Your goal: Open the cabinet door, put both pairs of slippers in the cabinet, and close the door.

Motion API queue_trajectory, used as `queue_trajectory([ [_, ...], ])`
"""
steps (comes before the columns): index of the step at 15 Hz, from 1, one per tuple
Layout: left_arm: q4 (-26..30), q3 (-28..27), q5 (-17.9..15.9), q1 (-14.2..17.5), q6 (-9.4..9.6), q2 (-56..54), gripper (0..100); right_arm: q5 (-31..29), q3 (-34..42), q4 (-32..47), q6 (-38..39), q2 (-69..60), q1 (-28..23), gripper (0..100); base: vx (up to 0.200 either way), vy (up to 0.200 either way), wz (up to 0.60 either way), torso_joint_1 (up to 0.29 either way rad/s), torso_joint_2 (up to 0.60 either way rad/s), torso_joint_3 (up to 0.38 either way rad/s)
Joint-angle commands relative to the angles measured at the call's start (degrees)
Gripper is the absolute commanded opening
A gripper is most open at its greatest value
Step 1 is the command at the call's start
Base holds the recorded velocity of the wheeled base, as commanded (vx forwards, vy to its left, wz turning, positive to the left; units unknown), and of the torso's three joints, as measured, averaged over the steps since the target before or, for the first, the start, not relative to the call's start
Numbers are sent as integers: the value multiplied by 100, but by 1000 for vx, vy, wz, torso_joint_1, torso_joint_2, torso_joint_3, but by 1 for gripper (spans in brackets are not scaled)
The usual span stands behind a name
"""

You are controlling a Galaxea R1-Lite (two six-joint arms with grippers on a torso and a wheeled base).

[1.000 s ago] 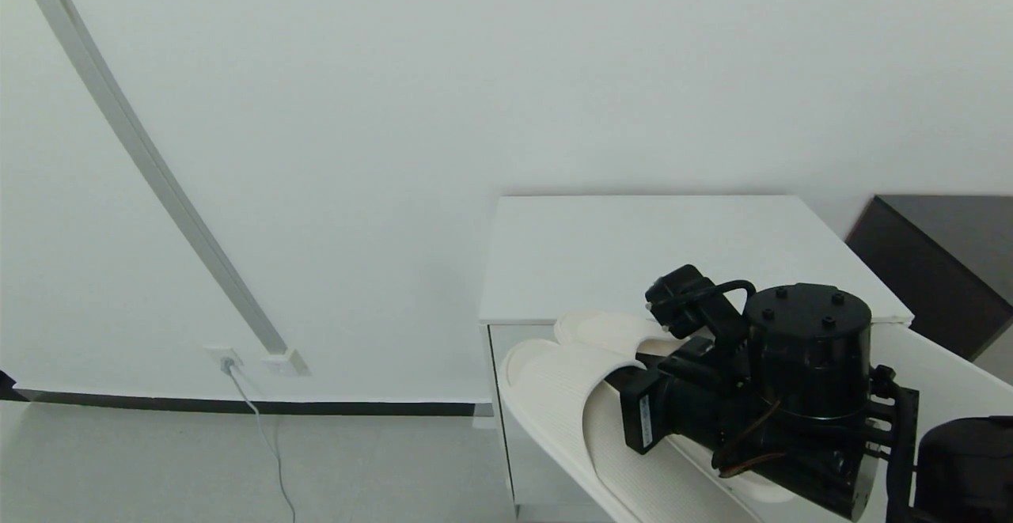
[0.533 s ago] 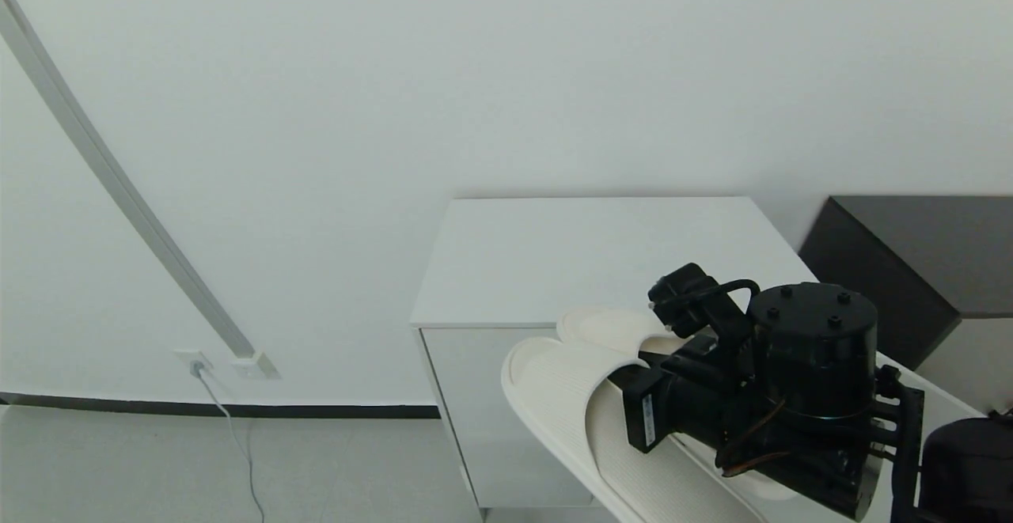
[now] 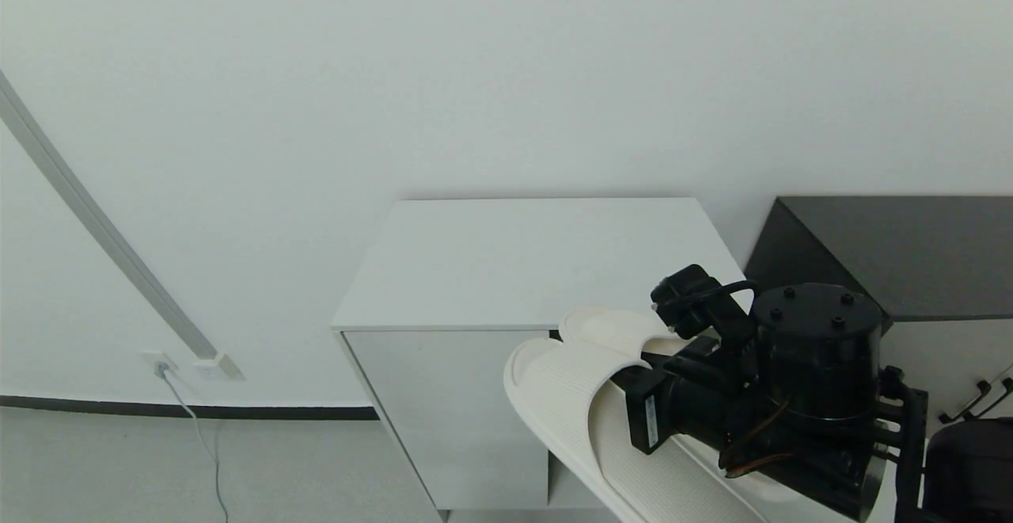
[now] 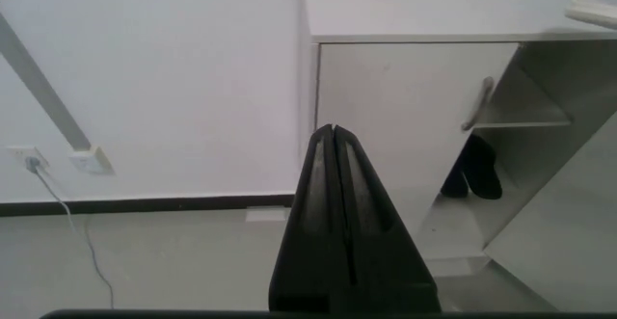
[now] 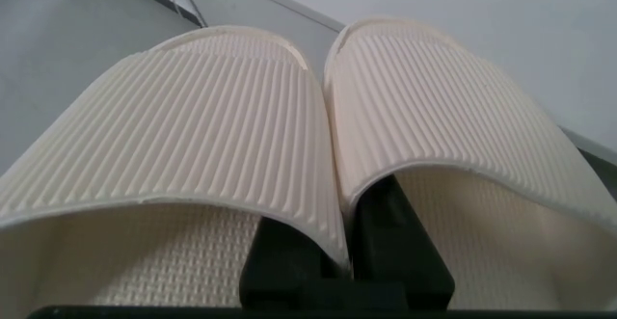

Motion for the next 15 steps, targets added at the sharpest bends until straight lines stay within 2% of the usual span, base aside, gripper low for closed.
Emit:
queue_trajectory([
  [1,0,1,0,-2,4,9,0,1,1,-4,-1,-22,-6,0,0,-200,0,2,2,7],
  [12,0,1,-9,-2,4,9,0,1,150,-83,-45,-22,-67,0,0,0,0,0,0,0],
  [15,0,1,-9,-2,-4,9,0,1,256,-215,-238,5,-67,0,-200,0,0,10,4,4],
])
